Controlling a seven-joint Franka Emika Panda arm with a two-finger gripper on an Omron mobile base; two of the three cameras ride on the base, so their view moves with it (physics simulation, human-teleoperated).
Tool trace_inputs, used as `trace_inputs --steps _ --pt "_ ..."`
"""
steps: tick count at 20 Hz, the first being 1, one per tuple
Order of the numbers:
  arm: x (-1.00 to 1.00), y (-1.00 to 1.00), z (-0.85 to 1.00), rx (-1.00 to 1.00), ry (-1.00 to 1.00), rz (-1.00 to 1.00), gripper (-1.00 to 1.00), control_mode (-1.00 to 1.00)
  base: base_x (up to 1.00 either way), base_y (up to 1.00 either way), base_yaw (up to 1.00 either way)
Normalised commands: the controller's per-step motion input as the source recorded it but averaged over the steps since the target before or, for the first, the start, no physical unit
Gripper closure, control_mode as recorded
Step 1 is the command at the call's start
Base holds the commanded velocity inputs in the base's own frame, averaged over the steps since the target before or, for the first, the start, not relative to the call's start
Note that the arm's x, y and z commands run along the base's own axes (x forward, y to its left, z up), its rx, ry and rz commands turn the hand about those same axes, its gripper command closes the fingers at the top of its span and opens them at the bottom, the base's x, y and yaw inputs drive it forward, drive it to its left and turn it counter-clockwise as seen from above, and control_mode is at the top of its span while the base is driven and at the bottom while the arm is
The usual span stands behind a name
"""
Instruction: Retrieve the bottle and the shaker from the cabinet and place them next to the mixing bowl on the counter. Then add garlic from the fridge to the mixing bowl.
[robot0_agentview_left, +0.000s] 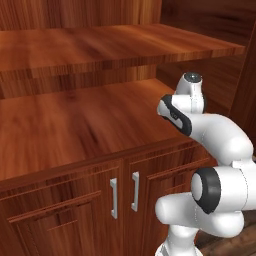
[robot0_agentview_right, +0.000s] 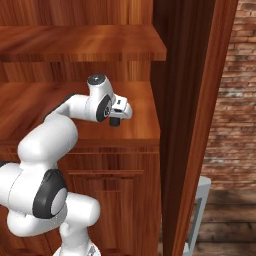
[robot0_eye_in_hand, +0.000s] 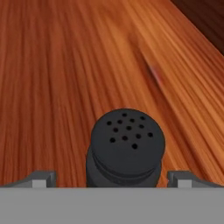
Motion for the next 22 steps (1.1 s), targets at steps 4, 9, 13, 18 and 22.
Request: trace_inputs --steps 4,9,13,18,22 --pt "0.0 0.0 0.0 0.0 0.0 0.0 1.0 -1.0 0.0 0.0 0.0" --pt "0.0 0.0 0.0 0.0 0.0 0.0 1.0 -1.0 0.0 0.0 0.0" --pt "-0.11 0.0 0.0 0.0 0.0 0.0 1.0 -1.0 0.0 0.0 0.0" --pt "-0.86 0.0 0.0 0.03 -0.02 0.0 1.0 -1.0 0.0 0.0 0.0" --pt "-1.0 0.02 0.19 0.04 -0.05 0.0 1.0 -1.0 0.0 0.0 0.0"
